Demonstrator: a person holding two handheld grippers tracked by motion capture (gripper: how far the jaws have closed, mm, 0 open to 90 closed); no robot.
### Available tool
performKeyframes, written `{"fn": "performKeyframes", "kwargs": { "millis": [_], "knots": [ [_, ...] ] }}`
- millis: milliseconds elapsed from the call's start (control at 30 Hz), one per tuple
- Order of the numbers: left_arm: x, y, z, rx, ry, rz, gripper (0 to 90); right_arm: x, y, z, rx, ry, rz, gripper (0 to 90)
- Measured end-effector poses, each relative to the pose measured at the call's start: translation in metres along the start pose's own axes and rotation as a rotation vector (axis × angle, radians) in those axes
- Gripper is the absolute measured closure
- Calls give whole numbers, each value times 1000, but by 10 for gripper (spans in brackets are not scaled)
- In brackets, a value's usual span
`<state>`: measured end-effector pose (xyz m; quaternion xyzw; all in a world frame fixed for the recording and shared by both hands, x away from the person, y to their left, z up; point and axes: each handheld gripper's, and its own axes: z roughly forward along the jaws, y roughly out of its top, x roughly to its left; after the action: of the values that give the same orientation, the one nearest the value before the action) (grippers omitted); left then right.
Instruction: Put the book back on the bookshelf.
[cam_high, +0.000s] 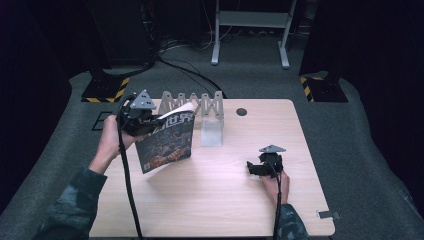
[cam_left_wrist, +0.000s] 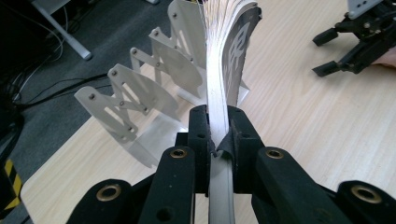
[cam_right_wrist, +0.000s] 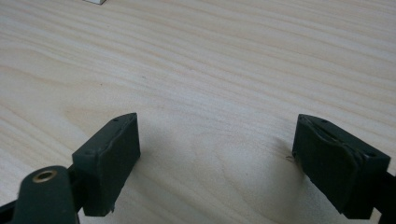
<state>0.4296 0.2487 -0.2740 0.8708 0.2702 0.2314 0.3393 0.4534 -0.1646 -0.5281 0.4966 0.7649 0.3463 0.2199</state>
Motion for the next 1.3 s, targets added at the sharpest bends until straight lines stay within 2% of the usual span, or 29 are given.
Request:
{"fn": "performKeyframes", "kwargs": {
  "millis": [300,333,400,700,933,1067,1300],
  "knots": [
    [15,-2,-5,19,46,-26,823,0,0,-1,5,7,1,144],
    [15,-2,-5,16,50,-45,822,0,0,-1,5,7,1,144],
    [18,-2,-5,13,61,-41,822,0,0,0,5,3,-1,144],
    [34,-1,3,19,96,-101,823,0,0,0,6,2,2,144],
    [39,3,12,21,128,-130,824,0,0,0,6,2,2,144],
    [42,4,16,-8,153,-169,824,0,0,-1,10,0,2,144],
    [47,8,25,15,170,-190,824,0,0,-1,11,0,1,144]
  ]
}}
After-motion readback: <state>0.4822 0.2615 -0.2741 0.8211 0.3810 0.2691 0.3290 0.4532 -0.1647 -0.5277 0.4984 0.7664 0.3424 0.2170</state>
